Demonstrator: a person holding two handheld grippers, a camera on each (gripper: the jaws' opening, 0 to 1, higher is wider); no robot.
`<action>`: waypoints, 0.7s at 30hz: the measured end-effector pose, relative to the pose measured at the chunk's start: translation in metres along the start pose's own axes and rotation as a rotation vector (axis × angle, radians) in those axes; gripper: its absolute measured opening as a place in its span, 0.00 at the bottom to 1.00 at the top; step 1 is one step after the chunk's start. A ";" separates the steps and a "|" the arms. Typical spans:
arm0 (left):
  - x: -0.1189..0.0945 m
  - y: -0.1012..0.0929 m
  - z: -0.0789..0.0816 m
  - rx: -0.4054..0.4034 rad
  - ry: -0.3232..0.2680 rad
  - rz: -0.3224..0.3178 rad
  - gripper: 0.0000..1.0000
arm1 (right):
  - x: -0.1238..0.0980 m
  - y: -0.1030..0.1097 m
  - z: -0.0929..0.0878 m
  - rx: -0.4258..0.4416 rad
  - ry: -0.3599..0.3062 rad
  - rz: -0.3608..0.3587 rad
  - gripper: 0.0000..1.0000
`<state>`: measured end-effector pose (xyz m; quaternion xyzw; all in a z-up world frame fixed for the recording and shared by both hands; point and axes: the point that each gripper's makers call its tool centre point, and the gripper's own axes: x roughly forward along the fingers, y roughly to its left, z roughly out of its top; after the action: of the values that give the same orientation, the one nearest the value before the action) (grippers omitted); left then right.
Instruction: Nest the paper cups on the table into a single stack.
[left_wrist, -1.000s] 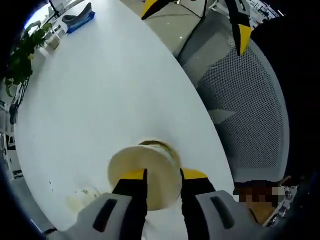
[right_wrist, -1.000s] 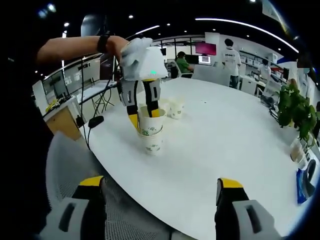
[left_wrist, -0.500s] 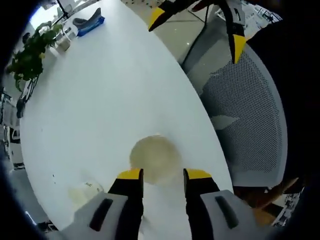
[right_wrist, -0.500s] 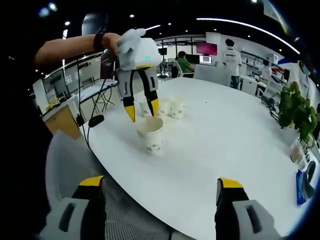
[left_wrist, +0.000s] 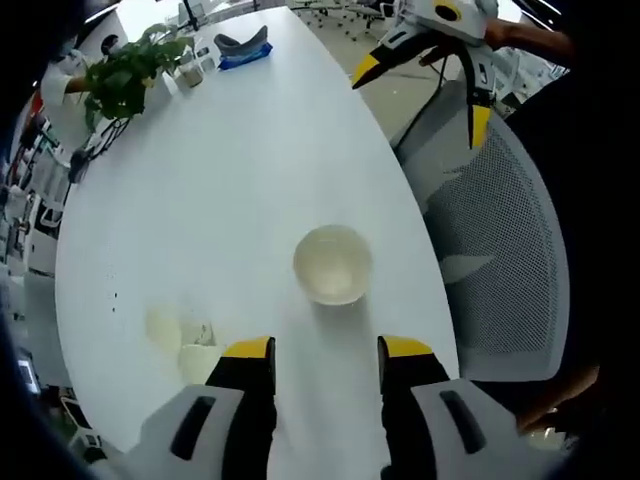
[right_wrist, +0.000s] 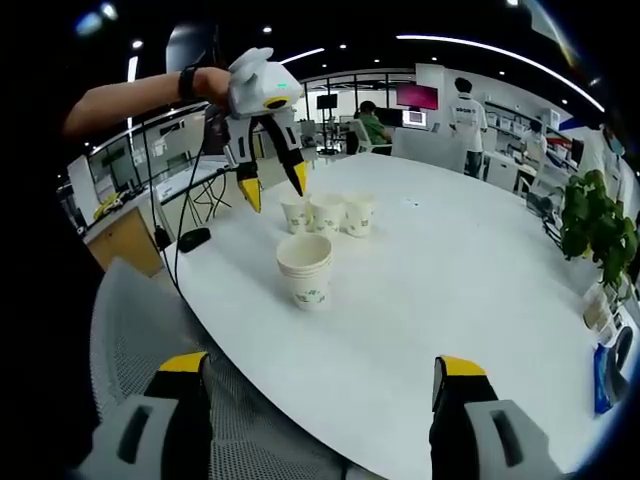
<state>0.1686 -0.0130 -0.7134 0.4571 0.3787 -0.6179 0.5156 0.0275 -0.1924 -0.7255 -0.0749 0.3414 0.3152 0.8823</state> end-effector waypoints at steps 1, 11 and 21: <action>-0.003 0.002 -0.006 -0.014 -0.001 0.004 0.39 | 0.000 0.001 0.001 -0.001 0.001 0.001 0.92; -0.019 0.027 -0.052 -0.141 -0.007 0.039 0.39 | -0.002 0.001 0.001 0.002 0.004 -0.001 0.92; -0.011 0.047 -0.082 -0.211 0.025 0.035 0.38 | -0.006 -0.004 -0.007 0.021 0.014 -0.015 0.92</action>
<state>0.2296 0.0584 -0.7267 0.4146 0.4401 -0.5597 0.5667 0.0223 -0.2009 -0.7273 -0.0703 0.3504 0.3045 0.8829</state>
